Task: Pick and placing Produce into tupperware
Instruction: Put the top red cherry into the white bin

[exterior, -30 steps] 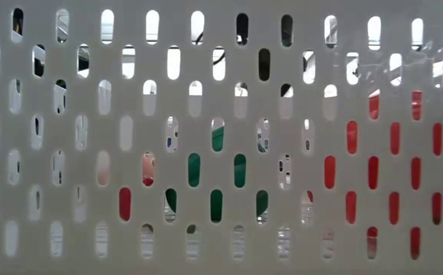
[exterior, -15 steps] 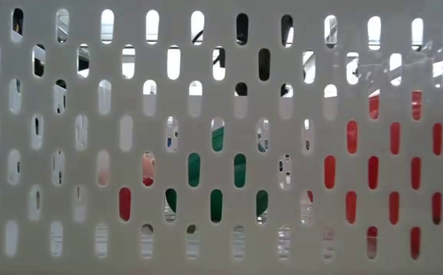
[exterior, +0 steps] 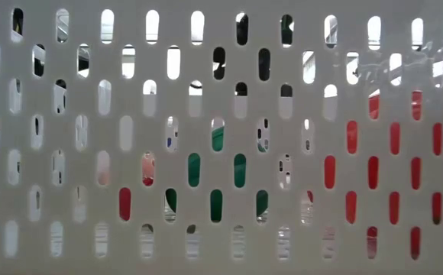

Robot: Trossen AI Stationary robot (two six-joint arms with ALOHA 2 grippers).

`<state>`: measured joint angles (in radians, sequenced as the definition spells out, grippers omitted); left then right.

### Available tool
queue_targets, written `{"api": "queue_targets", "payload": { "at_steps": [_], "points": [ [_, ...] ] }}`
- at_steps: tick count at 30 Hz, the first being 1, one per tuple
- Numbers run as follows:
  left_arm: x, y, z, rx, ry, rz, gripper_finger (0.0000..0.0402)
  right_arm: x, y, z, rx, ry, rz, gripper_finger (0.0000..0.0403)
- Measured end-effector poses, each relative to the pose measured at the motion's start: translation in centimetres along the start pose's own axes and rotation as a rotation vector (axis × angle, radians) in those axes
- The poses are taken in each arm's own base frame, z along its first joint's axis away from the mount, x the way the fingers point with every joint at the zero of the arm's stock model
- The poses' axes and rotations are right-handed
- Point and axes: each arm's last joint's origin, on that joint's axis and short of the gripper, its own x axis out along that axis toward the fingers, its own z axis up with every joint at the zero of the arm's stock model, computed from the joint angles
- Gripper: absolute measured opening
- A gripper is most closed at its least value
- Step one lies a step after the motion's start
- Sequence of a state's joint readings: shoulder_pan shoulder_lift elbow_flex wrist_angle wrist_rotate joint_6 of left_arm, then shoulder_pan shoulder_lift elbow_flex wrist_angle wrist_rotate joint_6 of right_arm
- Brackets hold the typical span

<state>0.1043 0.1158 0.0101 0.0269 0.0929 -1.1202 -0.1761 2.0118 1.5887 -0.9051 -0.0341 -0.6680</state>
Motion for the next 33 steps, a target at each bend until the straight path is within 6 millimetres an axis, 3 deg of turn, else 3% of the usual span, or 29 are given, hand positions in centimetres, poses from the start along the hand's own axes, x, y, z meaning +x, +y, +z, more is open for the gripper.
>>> {"api": "queue_targets", "payload": {
  "at_steps": [33],
  "points": [
    [0.0, 0.0, 0.0, 0.000, 0.000, -0.001, 0.0001, 3.9, -0.4, 0.4, -0.038, 0.012, 0.022, 0.0184]
  ]
}}
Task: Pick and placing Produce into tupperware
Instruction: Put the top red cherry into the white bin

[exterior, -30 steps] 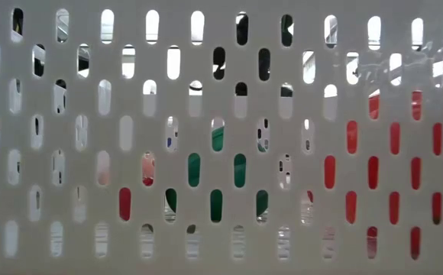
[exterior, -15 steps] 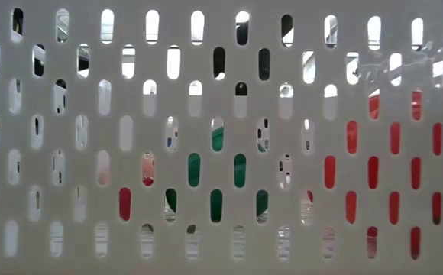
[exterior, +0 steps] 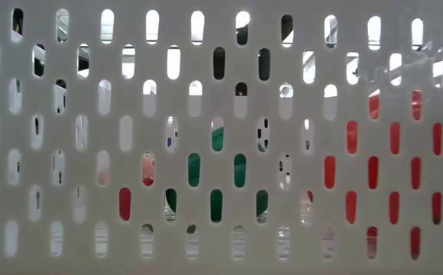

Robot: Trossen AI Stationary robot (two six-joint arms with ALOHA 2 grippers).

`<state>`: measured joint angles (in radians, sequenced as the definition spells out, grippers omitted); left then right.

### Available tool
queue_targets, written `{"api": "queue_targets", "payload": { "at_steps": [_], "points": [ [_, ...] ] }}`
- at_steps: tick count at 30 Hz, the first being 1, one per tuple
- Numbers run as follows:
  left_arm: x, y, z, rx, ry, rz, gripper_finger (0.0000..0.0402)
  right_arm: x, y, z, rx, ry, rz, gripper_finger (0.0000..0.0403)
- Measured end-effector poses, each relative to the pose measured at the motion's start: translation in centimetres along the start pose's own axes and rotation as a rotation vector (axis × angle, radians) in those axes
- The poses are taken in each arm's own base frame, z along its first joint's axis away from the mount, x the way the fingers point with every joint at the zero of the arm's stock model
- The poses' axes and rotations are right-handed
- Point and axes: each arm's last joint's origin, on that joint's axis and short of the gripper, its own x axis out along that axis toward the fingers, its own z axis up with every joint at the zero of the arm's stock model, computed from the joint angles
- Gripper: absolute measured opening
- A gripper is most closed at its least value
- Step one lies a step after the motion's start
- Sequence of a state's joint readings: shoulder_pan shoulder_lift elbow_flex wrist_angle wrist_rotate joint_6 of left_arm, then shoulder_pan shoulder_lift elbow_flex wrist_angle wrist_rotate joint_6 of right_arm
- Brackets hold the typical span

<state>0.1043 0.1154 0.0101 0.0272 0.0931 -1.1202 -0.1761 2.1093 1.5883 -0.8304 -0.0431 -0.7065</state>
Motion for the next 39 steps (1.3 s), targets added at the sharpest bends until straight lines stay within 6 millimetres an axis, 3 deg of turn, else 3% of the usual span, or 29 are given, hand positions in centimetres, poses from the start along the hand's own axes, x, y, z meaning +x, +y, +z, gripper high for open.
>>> {"api": "queue_targets", "payload": {
  "at_steps": [9, 39],
  "points": [
    [0.0, 0.0, 0.0, 0.000, 0.001, 0.001, 0.0001, 1.2, 0.1, -0.1, 0.019, 0.015, 0.030, 0.0184],
    [0.0, 0.0, 0.0, 0.000, 0.000, 0.000, 0.0001, 1.8, 0.1, -0.2, 0.030, 0.024, 0.046, 0.0132]
  ]
}}
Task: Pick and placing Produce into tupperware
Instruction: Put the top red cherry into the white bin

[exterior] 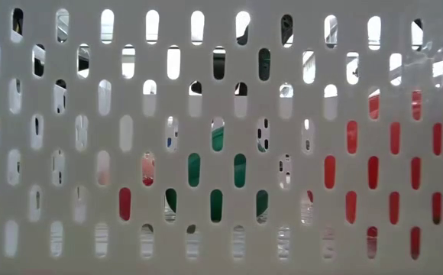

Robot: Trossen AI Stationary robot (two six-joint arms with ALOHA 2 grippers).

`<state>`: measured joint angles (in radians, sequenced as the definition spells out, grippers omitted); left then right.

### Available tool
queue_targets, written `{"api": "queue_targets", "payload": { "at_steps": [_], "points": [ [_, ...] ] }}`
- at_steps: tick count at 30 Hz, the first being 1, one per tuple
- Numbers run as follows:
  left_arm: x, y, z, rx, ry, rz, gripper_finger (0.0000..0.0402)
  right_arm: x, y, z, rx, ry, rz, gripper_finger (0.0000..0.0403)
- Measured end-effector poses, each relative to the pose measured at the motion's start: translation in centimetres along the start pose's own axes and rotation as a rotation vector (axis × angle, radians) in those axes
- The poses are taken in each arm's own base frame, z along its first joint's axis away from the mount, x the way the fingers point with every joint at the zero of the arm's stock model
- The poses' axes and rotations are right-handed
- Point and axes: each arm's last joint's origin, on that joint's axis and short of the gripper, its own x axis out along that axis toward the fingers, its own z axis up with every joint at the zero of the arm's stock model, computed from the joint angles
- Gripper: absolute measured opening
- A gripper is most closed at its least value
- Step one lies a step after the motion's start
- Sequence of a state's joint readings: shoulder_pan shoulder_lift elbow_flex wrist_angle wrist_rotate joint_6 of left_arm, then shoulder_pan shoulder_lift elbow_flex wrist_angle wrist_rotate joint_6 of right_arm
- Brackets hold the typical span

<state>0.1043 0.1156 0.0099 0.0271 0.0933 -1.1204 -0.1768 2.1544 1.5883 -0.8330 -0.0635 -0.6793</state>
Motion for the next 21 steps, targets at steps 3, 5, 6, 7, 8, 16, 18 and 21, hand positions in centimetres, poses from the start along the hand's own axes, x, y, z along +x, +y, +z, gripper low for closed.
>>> {"api": "queue_targets", "payload": {
  "at_steps": [3, 5, 6, 7, 8, 16, 18, 21],
  "points": [
    [0.00, 0.01, 0.00, 0.000, 0.000, 0.000, 0.0001, 0.00, 0.00, 0.00, 0.000, 0.000, 0.000, 0.0122],
    [0.00, 0.00, 0.00, 0.000, 0.000, 0.000, 0.0001, 0.00, 0.00, 0.00, 0.000, 0.000, 0.000, 0.0116],
    [0.00, 0.01, 0.00, 0.000, 0.000, 0.000, 0.0001, 0.00, 0.00, 0.00, 0.000, 0.000, 0.000, 0.0114],
    [0.00, 0.00, 0.00, 0.000, 0.000, 0.000, 0.0001, 0.00, 0.00, 0.00, 0.000, 0.000, 0.000, 0.0111],
    [0.00, -0.01, 0.00, 0.000, 0.000, 0.000, 0.0001, 0.00, 0.00, 0.00, 0.000, 0.000, 0.000, 0.0108],
    [0.00, 0.00, 0.00, 0.000, 0.000, 0.000, 0.0001, -0.02, -0.01, 0.01, 0.009, -0.001, -0.001, 0.0091],
    [0.00, 0.00, 0.00, 0.000, 0.000, 0.000, 0.0001, -0.02, 0.00, 0.01, 0.009, -0.001, 0.000, 0.0088],
    [0.00, 0.00, 0.00, 0.000, 0.000, 0.000, 0.0001, -0.06, -0.01, 0.02, 0.009, 0.000, -0.001, 0.0087]
  ]
}}
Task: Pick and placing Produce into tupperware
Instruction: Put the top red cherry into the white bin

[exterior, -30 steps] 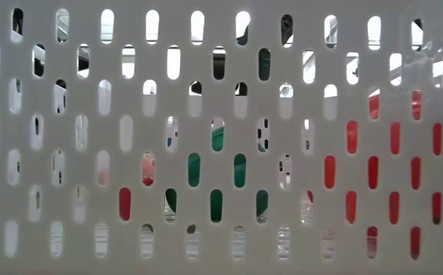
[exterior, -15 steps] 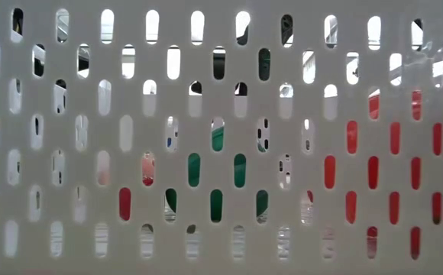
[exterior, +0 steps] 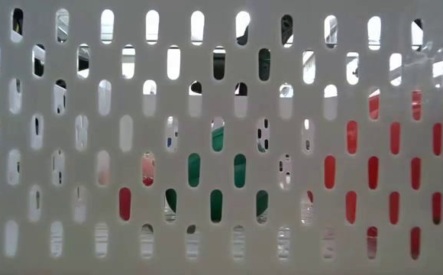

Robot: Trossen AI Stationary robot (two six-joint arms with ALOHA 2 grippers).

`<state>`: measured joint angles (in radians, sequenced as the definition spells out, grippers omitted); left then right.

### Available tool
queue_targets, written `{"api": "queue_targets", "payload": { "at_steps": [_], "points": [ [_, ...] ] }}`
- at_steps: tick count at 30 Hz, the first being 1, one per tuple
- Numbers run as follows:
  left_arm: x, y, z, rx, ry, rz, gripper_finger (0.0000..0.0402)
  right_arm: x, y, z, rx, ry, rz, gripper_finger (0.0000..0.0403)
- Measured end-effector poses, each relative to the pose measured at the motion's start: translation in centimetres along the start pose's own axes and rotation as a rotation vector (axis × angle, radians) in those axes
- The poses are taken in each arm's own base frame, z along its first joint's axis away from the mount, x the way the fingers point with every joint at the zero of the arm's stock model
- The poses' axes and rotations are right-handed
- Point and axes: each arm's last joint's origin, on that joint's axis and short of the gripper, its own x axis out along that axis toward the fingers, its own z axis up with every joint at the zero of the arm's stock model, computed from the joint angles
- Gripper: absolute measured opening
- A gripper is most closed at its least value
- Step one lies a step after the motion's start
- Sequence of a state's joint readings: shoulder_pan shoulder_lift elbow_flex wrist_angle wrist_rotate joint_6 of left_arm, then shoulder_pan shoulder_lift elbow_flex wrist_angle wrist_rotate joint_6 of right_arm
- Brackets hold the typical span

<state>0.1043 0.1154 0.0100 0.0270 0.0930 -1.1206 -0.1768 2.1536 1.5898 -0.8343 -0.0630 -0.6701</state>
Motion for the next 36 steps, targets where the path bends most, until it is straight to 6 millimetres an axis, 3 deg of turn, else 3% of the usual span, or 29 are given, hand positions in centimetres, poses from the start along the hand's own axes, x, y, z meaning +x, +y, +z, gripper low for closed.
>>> {"api": "queue_targets", "payload": {
  "at_steps": [13, 36],
  "points": [
    [0.0, 0.0, 0.0, 0.000, 0.000, 0.000, 0.0001, -5.3, -2.1, 2.3, 0.077, -0.082, -0.066, 0.0087],
    [0.0, 0.0, 0.0, 0.000, 0.000, 0.000, 0.0001, -13.4, -2.1, 3.7, 0.153, -0.103, -0.073, 0.0087]
  ]
}}
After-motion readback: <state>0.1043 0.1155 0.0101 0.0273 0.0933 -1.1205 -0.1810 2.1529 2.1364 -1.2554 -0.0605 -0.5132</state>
